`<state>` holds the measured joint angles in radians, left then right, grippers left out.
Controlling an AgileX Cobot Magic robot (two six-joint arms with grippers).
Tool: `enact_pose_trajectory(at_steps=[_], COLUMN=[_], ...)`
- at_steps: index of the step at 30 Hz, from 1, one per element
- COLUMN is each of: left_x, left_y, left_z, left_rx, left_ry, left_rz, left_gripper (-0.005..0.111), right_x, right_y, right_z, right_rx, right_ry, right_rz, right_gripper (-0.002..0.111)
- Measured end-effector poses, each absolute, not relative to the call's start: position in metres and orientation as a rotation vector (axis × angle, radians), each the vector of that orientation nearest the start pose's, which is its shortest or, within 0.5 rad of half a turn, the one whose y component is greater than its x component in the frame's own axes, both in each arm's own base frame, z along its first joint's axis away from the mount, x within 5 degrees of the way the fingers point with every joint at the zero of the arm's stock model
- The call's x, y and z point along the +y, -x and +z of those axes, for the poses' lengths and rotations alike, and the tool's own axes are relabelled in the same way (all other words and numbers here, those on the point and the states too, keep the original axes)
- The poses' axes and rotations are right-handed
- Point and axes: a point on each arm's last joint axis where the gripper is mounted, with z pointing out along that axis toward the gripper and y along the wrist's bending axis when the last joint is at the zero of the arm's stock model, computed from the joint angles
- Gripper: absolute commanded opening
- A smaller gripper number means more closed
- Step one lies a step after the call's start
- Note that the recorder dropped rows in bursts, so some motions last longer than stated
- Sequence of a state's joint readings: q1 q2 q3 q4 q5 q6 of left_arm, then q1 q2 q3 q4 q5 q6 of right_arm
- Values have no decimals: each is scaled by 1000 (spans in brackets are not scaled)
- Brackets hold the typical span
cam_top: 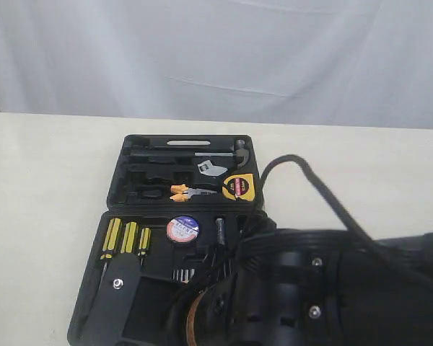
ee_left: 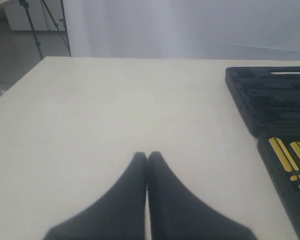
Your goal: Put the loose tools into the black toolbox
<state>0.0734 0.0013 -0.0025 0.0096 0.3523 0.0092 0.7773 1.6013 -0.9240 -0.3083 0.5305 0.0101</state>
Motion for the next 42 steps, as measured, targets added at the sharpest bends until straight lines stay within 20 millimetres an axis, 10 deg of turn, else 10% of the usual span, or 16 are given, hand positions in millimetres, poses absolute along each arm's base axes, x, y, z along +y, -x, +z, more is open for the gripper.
enact_pose_trajectory(at_steps=[10, 17, 20, 34, 42], left_x=[4, 4, 4, 4, 4], left_y=[-53, -53, -53, -53, -53], left_z=[182, 182, 182, 182, 182], left_rx=[1834, 1834, 1834, 1834, 1834], left_ry=[53, 53, 53, 53, 53], left_rz=[67, 67, 67, 67, 67], left_gripper=[0, 0, 0, 0, 0], right_x=[211, 214, 214, 212, 213], right_y=[-229, -227, -228, -245, -252], right_z=[189, 188, 188, 161, 132], right_rx=[2343, 2338, 2326, 2322, 2328], right_ry=[1289, 1296, 1303, 1250, 1314], right_rz=[-38, -38, -56, -254, -351], right_gripper=[6, 76, 86, 84, 49])
